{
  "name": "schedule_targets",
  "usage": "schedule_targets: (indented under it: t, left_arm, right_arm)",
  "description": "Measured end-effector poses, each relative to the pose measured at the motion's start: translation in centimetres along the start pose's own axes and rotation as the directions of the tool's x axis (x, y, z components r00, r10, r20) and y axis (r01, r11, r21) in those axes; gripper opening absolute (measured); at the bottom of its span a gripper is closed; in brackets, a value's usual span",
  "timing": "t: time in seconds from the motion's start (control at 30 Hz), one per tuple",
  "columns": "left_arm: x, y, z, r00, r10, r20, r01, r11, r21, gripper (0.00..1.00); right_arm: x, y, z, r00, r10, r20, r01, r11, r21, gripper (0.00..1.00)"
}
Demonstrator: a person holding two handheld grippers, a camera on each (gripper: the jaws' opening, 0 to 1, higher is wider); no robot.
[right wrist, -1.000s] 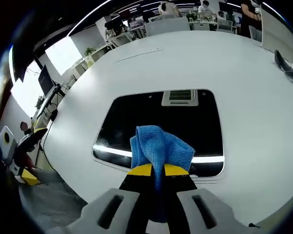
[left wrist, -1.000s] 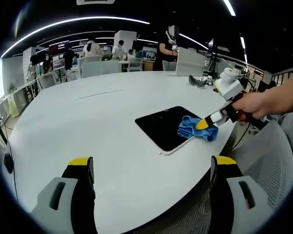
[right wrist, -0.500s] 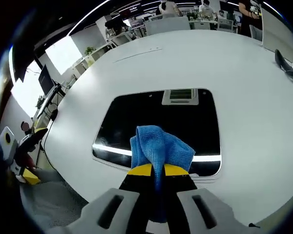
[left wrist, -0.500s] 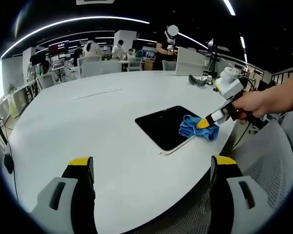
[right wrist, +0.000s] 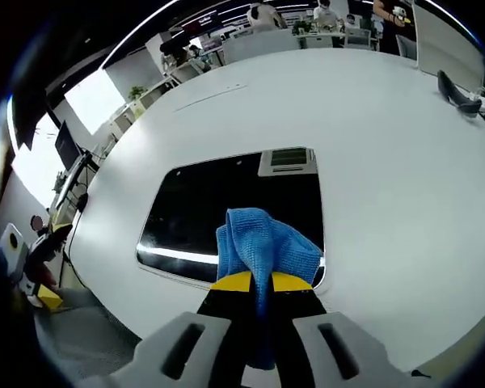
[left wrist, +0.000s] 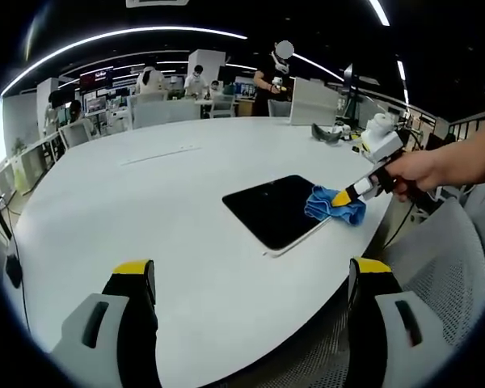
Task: Wipe the mirror surface with the cleaning cloth until all visible marks leave the cleaned area.
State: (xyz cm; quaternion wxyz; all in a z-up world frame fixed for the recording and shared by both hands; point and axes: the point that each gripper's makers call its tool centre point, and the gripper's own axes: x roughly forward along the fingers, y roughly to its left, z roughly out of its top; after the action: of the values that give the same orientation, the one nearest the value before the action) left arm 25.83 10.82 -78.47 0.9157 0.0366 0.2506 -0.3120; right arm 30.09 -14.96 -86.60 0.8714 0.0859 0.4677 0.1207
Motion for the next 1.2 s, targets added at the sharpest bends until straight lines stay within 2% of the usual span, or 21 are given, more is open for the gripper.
schedule_targets:
  t: [0.23, 0.6, 1.2]
  left_arm:
    - [0.0, 0.1, 0.0, 1.0, 0.003, 0.0, -0.003, 1.0, 0.0, 0.99]
    - [-0.1, 0.1, 0.1, 1.0, 0.004, 0.002, -0.004, 1.0, 0.0, 0.99]
    - [0.0, 0.1, 0.1, 1.0, 0.008, 0.004, -0.008, 1.0, -0.004, 0.99]
  right_arm:
    - [-0.2, -0.7, 0.0, 1.0, -0.002, 0.002, 0.002, 1.0, 0.007, 0.01]
    - [0.0, -0.6, 0.3, 1.0, -0.006, -0.002, 0.006, 1.0, 0.003, 0.01]
    - [1.8, -1.1, 3.0, 1.0, -0.028, 0.008, 0.028, 1.0, -0.001, 0.01]
